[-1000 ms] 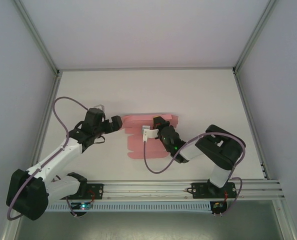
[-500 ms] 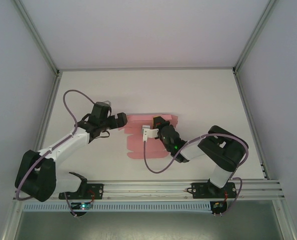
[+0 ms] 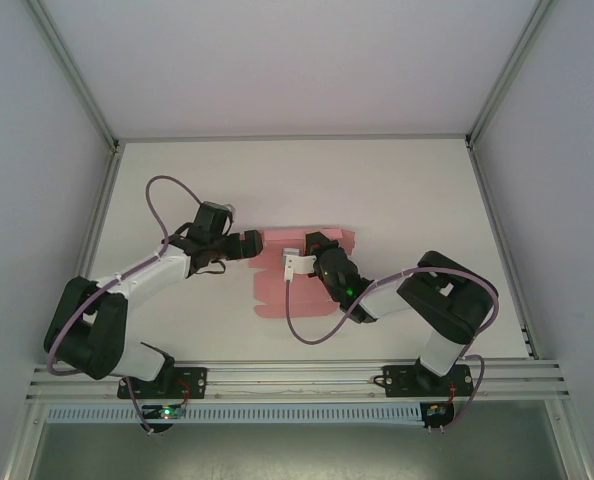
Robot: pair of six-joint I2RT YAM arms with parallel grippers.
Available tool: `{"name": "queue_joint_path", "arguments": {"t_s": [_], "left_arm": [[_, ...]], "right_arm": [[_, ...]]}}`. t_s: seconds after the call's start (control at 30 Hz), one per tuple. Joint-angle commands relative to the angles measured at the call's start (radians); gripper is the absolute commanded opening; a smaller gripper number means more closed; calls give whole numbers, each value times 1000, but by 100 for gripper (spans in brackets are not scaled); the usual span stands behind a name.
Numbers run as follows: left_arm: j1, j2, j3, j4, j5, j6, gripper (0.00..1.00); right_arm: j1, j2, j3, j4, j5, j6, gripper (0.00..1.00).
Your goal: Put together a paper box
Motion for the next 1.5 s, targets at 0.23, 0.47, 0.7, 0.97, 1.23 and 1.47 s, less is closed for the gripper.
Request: {"name": "queue_joint_path", "arguments": {"t_s": [0.23,0.47,0.7,0.97,1.23,1.47], "left_arm": [[-41,21,4,149,26,-9,100],[-48,-28,-119,420,4,-221,100],[-56,-77,-210,597,-9,-280,100],[-66,-90,-209,551,-41,-264,100],[-67,-306,-224,266,-134,-143,100],[-62,-456,-288,170,-47,-136,100]], "right_arm": [[9,-38,11,-110,-53,91,0],[10,-63,0,-131,-97,170,0],[-2,-129,-34,-136,-155,246,0],[-13,-165,-43,-145,-147,260,0],[-47,-188,-32,-193,-78,284,0],[-111,-289,-31,-291,-186,417,0]]}}
